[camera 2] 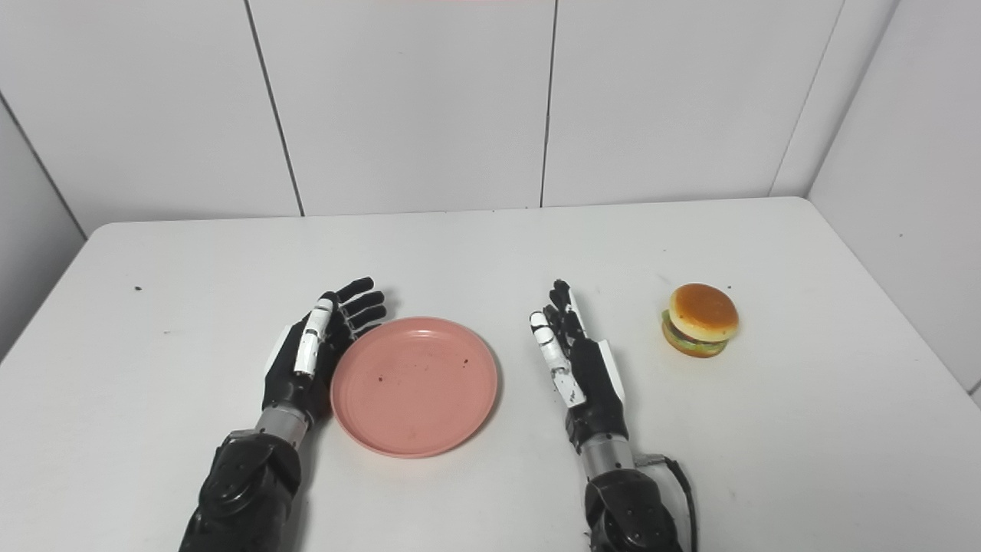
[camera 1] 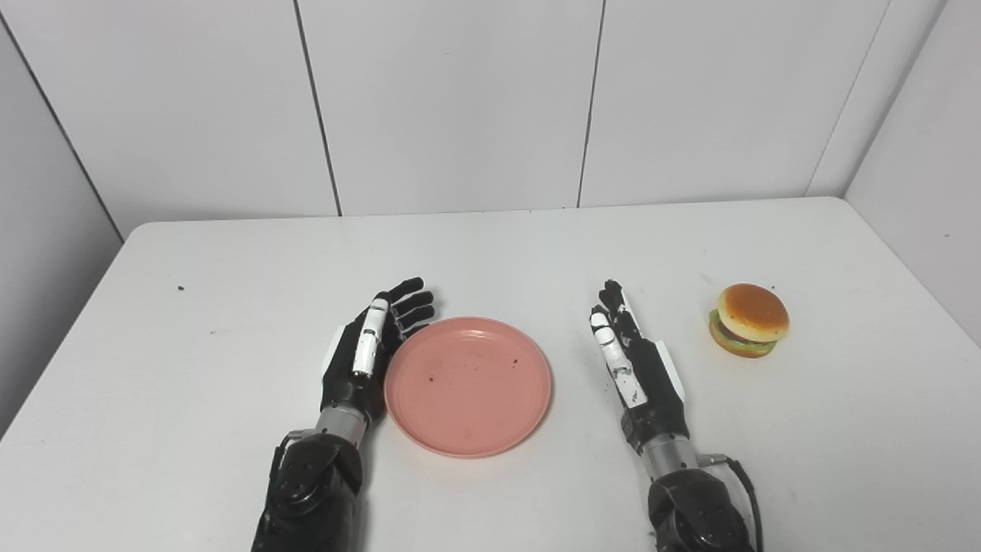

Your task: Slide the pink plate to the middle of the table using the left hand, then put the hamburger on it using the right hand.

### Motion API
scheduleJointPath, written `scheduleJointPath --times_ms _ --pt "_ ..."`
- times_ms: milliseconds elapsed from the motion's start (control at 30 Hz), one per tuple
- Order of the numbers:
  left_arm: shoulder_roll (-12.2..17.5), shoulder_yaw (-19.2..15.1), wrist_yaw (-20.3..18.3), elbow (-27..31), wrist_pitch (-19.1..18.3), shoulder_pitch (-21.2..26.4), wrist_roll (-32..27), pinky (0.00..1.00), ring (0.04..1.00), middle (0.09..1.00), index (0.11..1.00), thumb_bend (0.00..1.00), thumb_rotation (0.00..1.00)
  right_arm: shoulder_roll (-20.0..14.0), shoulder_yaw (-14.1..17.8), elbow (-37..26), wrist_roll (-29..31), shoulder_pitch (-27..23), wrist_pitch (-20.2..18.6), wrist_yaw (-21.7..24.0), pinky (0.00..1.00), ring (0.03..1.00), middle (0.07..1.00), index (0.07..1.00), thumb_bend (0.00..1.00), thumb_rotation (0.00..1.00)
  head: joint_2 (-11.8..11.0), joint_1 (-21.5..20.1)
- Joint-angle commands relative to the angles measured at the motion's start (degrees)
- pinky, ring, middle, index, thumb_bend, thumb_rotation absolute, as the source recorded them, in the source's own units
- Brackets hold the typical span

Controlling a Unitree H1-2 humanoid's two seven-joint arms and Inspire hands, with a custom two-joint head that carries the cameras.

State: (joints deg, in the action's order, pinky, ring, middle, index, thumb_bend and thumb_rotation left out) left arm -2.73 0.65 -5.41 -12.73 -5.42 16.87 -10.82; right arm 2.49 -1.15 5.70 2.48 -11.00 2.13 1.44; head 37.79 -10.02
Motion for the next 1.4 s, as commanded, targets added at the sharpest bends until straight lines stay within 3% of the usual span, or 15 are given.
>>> scheduleJointPath --times_ms 0,200,533,600,833,933,1033,1233,1367 --pt "-0.8 1.0 -0.7 -0.1 1.4 -0.5 1.0 0.73 0.766 0.760 0.728 0.23 0.92 0.4 -0.3 -0.9 0.1 -1.2 0.4 0.2 1.00 0.985 1.000 1.000 0.54 0.81 -0.1 0.0" --pt "-1.2 2.3 -1.0 -0.4 2.6 -1.7 1.8 0.73 0.780 0.765 0.736 0.22 0.99 0.2 -0.3 -1.3 -0.1 -0.9 0.1 0.2 0.99 0.973 1.000 1.000 0.54 0.80 -0.2 0.2" --pt "-1.8 2.3 -1.3 -2.2 4.6 -1.3 1.3 0.74 0.777 0.762 0.729 0.22 1.00 -1.8 -0.4 -2.5 -0.3 -1.1 0.9 1.1 1.00 0.983 1.000 1.000 0.56 0.78 -0.7 -0.8" --pt "-2.3 2.0 -1.0 -2.1 4.3 -1.4 0.9 0.73 0.777 0.763 0.733 0.23 1.00 -3.0 -0.4 -5.6 -2.4 -1.2 -1.7 0.5 1.00 0.983 1.000 1.000 0.55 0.76 -0.6 -0.9" --pt "-2.2 1.6 -1.4 -2.8 5.0 -1.3 1.0 0.75 0.786 0.770 0.740 0.22 0.99 -10.9 -0.7 -13.0 -14.1 -4.9 -4.8 0.0 0.88 0.907 0.939 0.961 0.56 0.72 -0.9 -3.4" --pt "-2.1 1.5 -1.3 -2.4 5.0 -1.4 1.1 0.75 0.781 0.765 0.734 0.22 0.98 -15.1 0.4 -15.1 -15.0 -6.6 -6.1 1.4 0.85 0.898 0.921 0.947 0.61 0.67 -1.2 -6.3" --pt "-1.8 1.3 -1.8 -1.6 4.2 -1.7 0.5 0.74 0.785 0.772 0.743 0.22 0.98 -18.7 2.0 -15.9 -14.2 -8.0 -6.2 2.6 0.81 0.877 0.902 0.929 0.65 0.56 -1.4 -7.6" --pt "-1.7 0.6 -1.6 -1.2 3.7 -1.9 0.8 0.74 0.786 0.774 0.743 0.21 0.97 -25.9 2.4 -17.4 -21.3 -10.4 -10.9 4.5 0.81 0.861 0.883 0.910 0.69 0.56 -2.0 -11.4" --pt "-1.4 0.3 -2.3 -1.3 3.7 -1.8 0.3 0.76 0.798 0.780 0.745 0.20 0.97 -29.8 3.6 -17.1 -22.2 -11.7 -13.5 6.5 0.77 0.850 0.870 0.895 0.71 0.48 -1.9 -11.9"
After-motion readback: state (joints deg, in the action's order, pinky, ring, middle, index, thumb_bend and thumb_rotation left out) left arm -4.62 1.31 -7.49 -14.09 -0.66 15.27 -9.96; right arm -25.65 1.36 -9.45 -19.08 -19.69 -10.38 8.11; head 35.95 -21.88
